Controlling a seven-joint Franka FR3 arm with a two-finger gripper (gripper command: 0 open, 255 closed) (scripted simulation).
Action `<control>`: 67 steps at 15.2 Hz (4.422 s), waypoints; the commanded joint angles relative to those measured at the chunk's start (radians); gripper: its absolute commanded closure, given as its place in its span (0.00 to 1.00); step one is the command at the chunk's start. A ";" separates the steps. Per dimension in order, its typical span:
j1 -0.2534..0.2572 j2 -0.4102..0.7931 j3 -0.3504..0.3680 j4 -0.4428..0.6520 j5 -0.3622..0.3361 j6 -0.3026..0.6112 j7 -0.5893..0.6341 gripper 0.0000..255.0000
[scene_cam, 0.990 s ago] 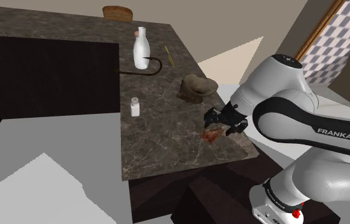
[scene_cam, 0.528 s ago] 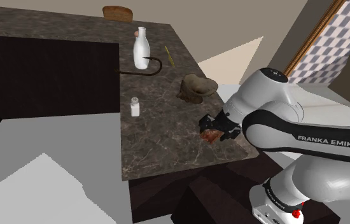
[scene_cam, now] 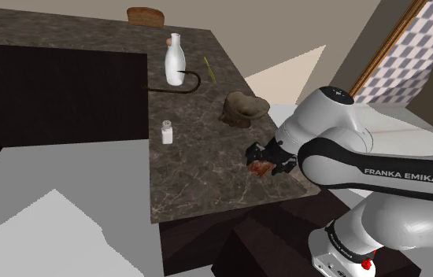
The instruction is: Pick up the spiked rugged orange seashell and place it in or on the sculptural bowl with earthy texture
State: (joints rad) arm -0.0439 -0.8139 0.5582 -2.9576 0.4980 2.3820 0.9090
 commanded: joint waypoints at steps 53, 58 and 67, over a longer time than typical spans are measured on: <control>-0.104 -0.092 -0.203 0.507 -0.212 -0.592 0.010 1.00; -0.169 0.088 -0.224 0.609 -0.257 -0.520 -0.044 1.00; -0.261 0.420 -0.239 0.866 -0.343 -0.455 -0.099 1.00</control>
State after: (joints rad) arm -0.2961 -0.4312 0.3202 -2.1231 0.1649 1.9214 0.8147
